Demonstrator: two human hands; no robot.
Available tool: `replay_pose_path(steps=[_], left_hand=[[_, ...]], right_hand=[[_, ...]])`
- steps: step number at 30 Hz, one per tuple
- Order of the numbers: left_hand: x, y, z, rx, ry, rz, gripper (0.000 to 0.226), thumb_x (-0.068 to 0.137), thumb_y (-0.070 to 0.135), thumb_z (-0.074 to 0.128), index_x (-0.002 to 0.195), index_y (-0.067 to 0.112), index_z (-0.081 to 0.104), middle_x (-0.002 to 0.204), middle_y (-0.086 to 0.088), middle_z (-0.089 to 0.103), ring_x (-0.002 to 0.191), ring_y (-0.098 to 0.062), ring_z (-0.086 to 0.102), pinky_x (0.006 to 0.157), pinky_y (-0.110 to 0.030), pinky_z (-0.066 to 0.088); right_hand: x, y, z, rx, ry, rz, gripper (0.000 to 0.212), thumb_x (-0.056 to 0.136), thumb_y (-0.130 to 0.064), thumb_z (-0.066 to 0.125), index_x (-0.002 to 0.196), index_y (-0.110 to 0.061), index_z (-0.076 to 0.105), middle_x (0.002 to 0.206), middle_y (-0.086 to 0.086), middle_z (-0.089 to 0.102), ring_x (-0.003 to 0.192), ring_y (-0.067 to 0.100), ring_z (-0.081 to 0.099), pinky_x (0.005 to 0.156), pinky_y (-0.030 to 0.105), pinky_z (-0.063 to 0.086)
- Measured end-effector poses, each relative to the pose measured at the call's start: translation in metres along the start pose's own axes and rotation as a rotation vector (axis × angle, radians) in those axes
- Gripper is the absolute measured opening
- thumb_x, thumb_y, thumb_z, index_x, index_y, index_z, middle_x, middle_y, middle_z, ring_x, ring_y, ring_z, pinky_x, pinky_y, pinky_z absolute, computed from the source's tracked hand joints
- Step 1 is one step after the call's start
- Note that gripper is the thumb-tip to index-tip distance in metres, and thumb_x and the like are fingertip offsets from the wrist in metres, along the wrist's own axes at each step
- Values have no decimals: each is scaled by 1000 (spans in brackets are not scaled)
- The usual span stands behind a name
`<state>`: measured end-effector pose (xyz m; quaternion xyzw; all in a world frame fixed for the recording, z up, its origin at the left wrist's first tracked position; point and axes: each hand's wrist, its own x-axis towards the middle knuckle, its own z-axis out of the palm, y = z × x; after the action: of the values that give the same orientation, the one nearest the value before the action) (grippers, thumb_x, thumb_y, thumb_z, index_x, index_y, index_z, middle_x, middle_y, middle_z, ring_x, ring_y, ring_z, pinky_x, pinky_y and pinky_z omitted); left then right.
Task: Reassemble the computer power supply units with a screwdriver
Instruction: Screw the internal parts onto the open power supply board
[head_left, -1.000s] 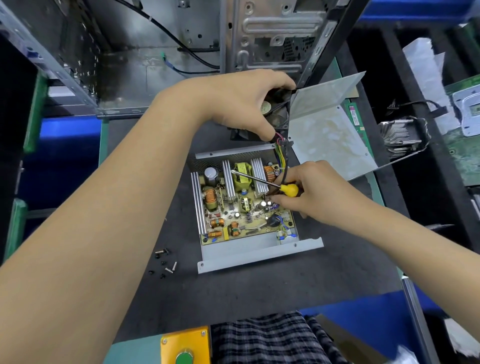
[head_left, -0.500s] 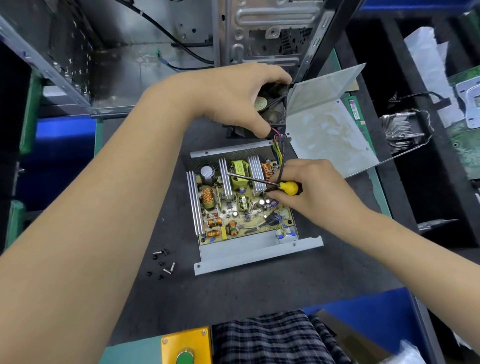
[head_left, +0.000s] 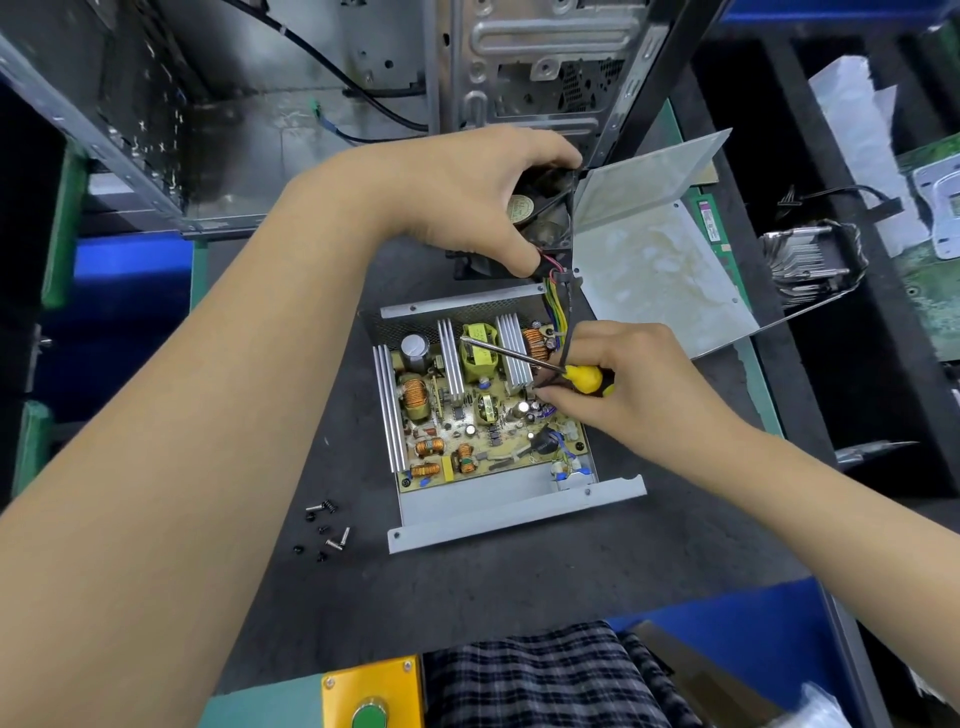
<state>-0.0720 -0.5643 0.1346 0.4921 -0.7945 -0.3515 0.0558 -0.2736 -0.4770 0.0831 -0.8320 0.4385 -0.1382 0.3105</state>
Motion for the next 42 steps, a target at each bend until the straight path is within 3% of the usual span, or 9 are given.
replay_pose_path(steps=[6, 12, 16, 21, 25, 30, 34, 37, 42], left_hand=[[1, -1, 3, 18, 9, 1, 88, 76, 27, 77, 151, 21, 30, 151, 7, 39, 134, -10, 39, 111, -29, 33], [2, -3, 4, 46, 19, 5, 88, 76, 27, 76, 151, 19, 30, 150, 5, 39, 133, -12, 39, 112, -31, 34], [1, -4, 3, 55, 28, 6, 89, 76, 28, 77, 151, 18, 29, 151, 4, 38, 134, -12, 39, 112, -31, 33], [0, -4, 3, 62, 30, 6, 89, 76, 28, 76, 151, 18, 29, 151, 3, 38, 135, -13, 38, 112, -30, 33], [-1, -3, 3, 66, 29, 7, 89, 76, 27, 76, 151, 17, 29, 151, 3, 38, 134, -13, 39, 111, -30, 33], [-2, -1, 4, 60, 19, -3, 88, 76, 24, 77, 151, 18, 31, 147, 3, 42, 128, -16, 46, 108, -34, 38], [-2, -2, 4, 56, 27, 5, 88, 77, 24, 76, 151, 19, 29, 151, 5, 38, 133, -11, 39, 104, -20, 31], [-2, -2, 5, 61, 32, 7, 89, 77, 25, 76, 152, 18, 29, 151, 4, 38, 133, -12, 39, 104, -21, 32], [-2, -3, 5, 70, 41, 15, 89, 77, 24, 76, 152, 17, 28, 153, 3, 36, 136, -12, 36, 103, -19, 28]], right_hand=[[0, 1, 4, -118, -14, 132, 9, 80, -27, 71, 80, -19, 73, 75, -7, 62, 76, 21, 59, 64, 39, 51], [5, -4, 7, -162, -23, 256, 15, 79, -33, 71, 71, -21, 68, 64, 4, 59, 63, 24, 50, 54, 33, 43], [6, -9, 8, -219, -13, 297, 19, 78, -32, 70, 63, -23, 62, 57, 1, 52, 56, 18, 41, 45, 25, 28], [7, -13, 8, -246, -11, 339, 14, 78, -32, 70, 68, -23, 65, 51, -6, 41, 50, 13, 35, 43, 24, 23], [8, -12, 9, -296, -16, 307, 14, 78, -31, 70, 72, -18, 69, 55, -1, 49, 55, 18, 43, 44, 24, 26], [11, -9, 7, -358, -69, 188, 15, 81, -35, 67, 85, -22, 74, 82, 0, 67, 76, 25, 58, 58, 32, 47], [9, -10, 8, -357, -47, 148, 13, 82, -33, 68, 82, -21, 73, 80, -3, 66, 75, 24, 58, 55, 29, 40], [8, -10, 8, -344, -27, 144, 11, 83, -31, 67, 82, -21, 73, 78, -3, 64, 74, 25, 57, 53, 28, 34], [8, -10, 8, -367, -55, 156, 15, 83, -33, 65, 80, -20, 72, 79, -1, 65, 75, 24, 56, 53, 28, 38]])
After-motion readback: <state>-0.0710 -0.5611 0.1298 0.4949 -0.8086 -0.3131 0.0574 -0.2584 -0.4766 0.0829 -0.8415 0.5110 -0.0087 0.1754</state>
